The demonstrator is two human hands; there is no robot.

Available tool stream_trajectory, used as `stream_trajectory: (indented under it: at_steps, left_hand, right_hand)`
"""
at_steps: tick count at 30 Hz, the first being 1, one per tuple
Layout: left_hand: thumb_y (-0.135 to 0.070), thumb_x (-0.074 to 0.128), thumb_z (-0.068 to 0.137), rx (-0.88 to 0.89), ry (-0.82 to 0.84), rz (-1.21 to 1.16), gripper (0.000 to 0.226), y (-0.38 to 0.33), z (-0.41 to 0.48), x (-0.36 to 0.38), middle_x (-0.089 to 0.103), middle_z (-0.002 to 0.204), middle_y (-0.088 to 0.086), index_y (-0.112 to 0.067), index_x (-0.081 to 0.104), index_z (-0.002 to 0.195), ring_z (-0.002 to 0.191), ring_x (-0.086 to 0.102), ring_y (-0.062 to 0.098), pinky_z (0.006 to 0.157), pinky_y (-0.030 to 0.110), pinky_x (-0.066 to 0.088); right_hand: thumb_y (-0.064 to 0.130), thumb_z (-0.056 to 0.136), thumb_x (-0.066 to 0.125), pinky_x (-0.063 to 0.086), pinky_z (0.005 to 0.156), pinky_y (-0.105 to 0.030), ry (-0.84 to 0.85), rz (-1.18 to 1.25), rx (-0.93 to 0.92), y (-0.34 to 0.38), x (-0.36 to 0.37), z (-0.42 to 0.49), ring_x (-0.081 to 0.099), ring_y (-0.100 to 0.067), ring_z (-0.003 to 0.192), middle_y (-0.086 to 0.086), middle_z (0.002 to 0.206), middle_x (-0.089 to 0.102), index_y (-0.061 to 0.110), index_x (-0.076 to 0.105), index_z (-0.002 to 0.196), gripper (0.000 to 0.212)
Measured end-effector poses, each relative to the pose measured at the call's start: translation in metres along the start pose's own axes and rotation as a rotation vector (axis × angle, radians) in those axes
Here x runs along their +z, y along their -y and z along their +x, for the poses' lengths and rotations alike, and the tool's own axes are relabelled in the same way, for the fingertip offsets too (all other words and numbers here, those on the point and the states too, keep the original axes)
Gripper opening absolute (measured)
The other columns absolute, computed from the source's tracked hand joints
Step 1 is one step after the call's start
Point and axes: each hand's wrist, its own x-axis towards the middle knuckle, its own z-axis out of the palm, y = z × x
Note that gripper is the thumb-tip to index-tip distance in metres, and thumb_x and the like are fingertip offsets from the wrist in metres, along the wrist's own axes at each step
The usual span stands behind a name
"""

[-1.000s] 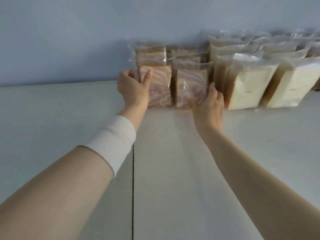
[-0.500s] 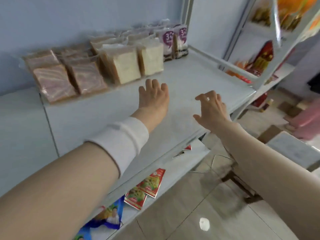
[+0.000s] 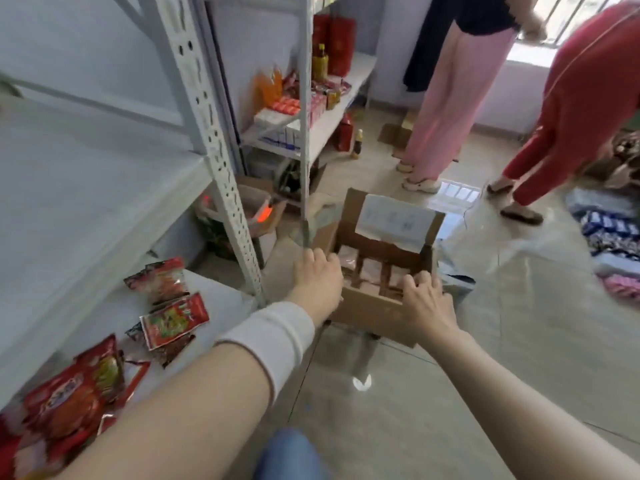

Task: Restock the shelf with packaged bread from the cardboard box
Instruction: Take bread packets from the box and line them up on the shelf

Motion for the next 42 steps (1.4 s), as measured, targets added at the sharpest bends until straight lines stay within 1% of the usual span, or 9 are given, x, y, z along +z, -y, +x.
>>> stream_trajectory:
  at_steps: [9, 14, 20, 25, 30, 33, 35, 38, 42]
  left_hand:
    - [-0.034, 0.063, 0.085, 0.031, 0.212, -0.039, 0.056, -0.029, 0.196, 0.064, 0.042, 0.133, 0.016, -0.008, 0.038, 0.128, 0.123, 0.038, 0.031, 0.101, 0.040, 0.035]
    - [-0.029, 0.060, 0.086, 0.050, 0.322, -0.021, 0.052, -0.047, 0.273, 0.082, 0.040, 0.133, 0.015, -0.007, 0.037, 0.128, 0.124, 0.037, 0.031, 0.100, 0.039, 0.035]
    - [-0.035, 0.060, 0.087, 0.002, 0.449, -0.099, 0.055, -0.071, 0.347, 0.109, 0.043, 0.133, 0.015, -0.008, 0.036, 0.128, 0.124, 0.039, 0.032, 0.100, 0.040, 0.038]
    - [-0.037, 0.060, 0.087, -0.210, 0.426, -0.285, 0.065, -0.070, 0.423, 0.176, 0.035, 0.140, 0.016, -0.010, 0.030, 0.138, 0.129, 0.036, 0.032, 0.103, 0.040, 0.036]
    - [-0.033, 0.058, 0.088, -0.487, 0.348, -0.483, 0.080, -0.049, 0.509, 0.293, 0.024, 0.147, 0.018, -0.013, 0.008, 0.148, 0.136, 0.025, 0.035, 0.110, 0.044, 0.026]
    - [-0.029, 0.055, 0.090, -0.426, 0.235, -0.545, 0.079, -0.038, 0.536, 0.348, 0.025, 0.147, 0.017, -0.012, 0.005, 0.148, 0.137, 0.026, 0.033, 0.112, 0.043, 0.024]
    - [-0.026, 0.059, 0.088, -0.384, 0.137, -0.575, 0.081, -0.038, 0.541, 0.369, 0.027, 0.146, 0.017, -0.011, 0.007, 0.148, 0.137, 0.026, 0.032, 0.113, 0.041, 0.024]
    - [-0.023, 0.067, 0.082, -0.396, 0.018, -0.658, 0.089, -0.039, 0.539, 0.379, 0.026, 0.149, 0.013, -0.012, 0.008, 0.148, 0.140, 0.023, 0.026, 0.114, 0.032, 0.020]
    - [-0.019, 0.078, 0.071, -0.441, 0.074, -0.711, 0.107, -0.039, 0.534, 0.368, 0.033, 0.145, 0.016, -0.015, 0.005, 0.148, 0.135, 0.029, 0.033, 0.112, 0.042, 0.029]
  right_hand:
    - [0.026, 0.086, 0.051, 0.041, 0.092, -0.039, 0.223, 0.061, 0.198, -0.052, 0.049, 0.162, 0.038, -0.031, 0.118, -0.012, 0.128, 0.040, 0.013, 0.039, 0.126, 0.043]
    - [0.019, 0.088, 0.047, 0.042, 0.094, -0.036, 0.326, 0.088, 0.274, -0.077, 0.063, 0.224, 0.038, -0.029, 0.120, -0.011, 0.131, 0.039, 0.013, 0.038, 0.128, 0.042]
    - [0.032, 0.085, 0.054, 0.041, 0.094, -0.035, 0.454, 0.200, 0.308, -0.096, 0.093, 0.278, 0.039, -0.029, 0.116, -0.009, 0.127, 0.040, 0.013, 0.039, 0.127, 0.048]
    - [0.042, 0.090, 0.051, 0.043, 0.092, -0.035, 0.528, 0.309, 0.252, -0.098, 0.168, 0.343, 0.040, -0.026, 0.121, -0.008, 0.130, 0.041, 0.012, 0.034, 0.133, 0.055]
    - [0.048, 0.087, 0.054, 0.043, 0.095, -0.036, 0.574, 0.594, 0.427, -0.098, 0.300, 0.441, 0.049, -0.029, 0.120, -0.016, 0.132, 0.046, 0.004, 0.035, 0.136, 0.069]
    - [0.045, 0.087, 0.056, 0.039, 0.098, -0.035, 0.481, 0.677, 0.552, -0.090, 0.363, 0.482, 0.046, -0.032, 0.122, -0.020, 0.134, 0.045, 0.002, 0.035, 0.136, 0.069]
    - [0.040, 0.088, 0.056, 0.030, 0.103, -0.037, 0.388, 0.585, 0.647, -0.083, 0.386, 0.497, 0.036, -0.035, 0.126, -0.022, 0.134, 0.042, -0.001, 0.036, 0.132, 0.064]
    - [0.043, 0.086, 0.058, 0.023, 0.104, -0.037, 0.314, 0.461, 0.708, -0.079, 0.400, 0.504, 0.036, -0.036, 0.123, -0.023, 0.129, 0.046, -0.003, 0.043, 0.124, 0.062]
    - [0.044, 0.077, 0.069, 0.033, 0.097, -0.037, 0.287, 0.612, 0.755, -0.088, 0.394, 0.506, 0.041, -0.035, 0.117, -0.017, 0.122, 0.057, 0.004, 0.056, 0.117, 0.058]
